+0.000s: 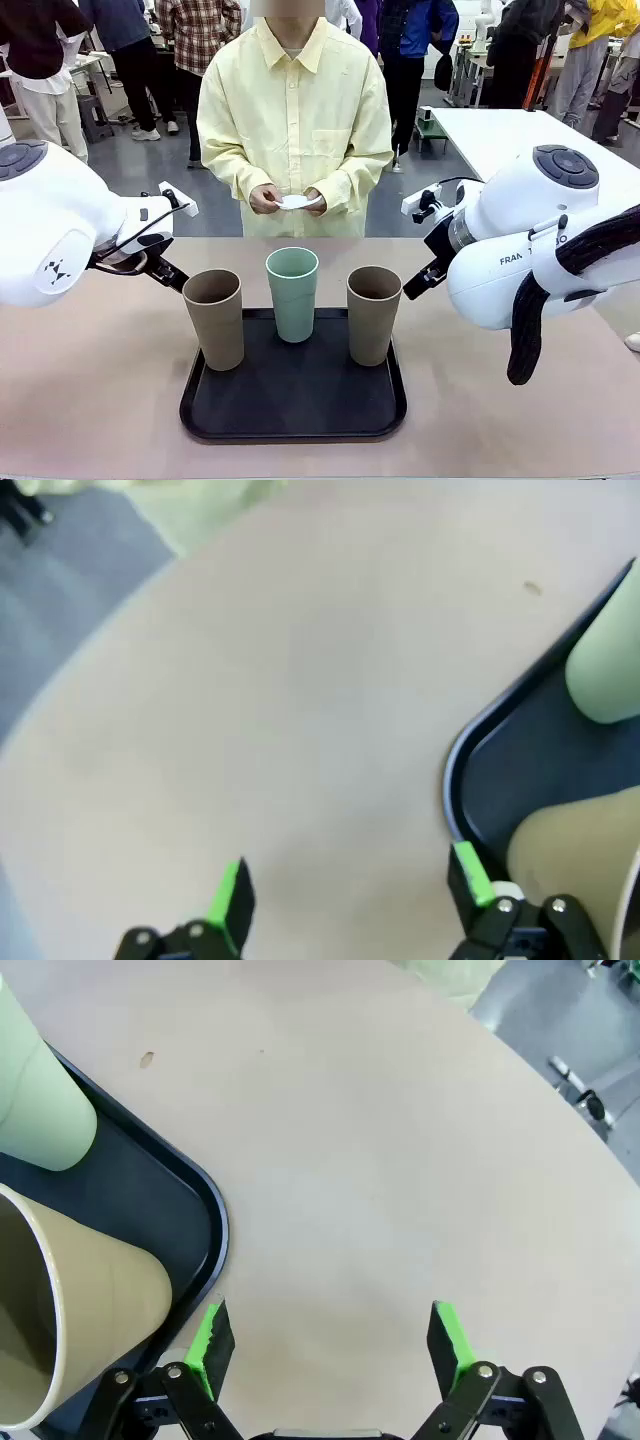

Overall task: Place coasters on the table and set cups on them.
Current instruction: Pick up one Reusable plastic cup and place it on a coaster set by the human.

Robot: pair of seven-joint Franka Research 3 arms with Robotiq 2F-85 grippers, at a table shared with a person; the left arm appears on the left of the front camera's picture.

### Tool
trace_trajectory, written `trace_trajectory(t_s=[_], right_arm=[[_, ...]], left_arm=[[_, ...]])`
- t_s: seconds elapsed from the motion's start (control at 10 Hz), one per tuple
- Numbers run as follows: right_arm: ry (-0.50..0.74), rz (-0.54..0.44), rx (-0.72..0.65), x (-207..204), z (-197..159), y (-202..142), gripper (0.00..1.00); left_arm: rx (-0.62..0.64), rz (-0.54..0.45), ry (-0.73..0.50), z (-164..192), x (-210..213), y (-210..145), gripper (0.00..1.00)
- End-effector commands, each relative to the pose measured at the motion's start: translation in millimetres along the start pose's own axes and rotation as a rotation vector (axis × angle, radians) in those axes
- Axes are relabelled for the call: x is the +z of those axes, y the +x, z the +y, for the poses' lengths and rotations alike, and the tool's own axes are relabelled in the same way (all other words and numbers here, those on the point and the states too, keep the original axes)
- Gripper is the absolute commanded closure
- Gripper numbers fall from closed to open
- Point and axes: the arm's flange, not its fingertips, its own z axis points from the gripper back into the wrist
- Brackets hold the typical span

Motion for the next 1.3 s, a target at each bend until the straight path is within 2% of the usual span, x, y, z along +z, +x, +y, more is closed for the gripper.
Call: trace_trajectory(t_s=[0.0, 1.2], right_arm=[[0.0, 0.0, 0.0, 0.0, 0.0, 0.0, 0.0], [0.0, 0.0, 0.0, 0.0, 0.0, 0.0, 0.0]], left_arm=[[0.0, 0.0, 0.0, -0.1, 0.0, 0.0, 0.0], [0.0, 0.0, 0.0, -0.1, 0.0, 0.0, 0.0]])
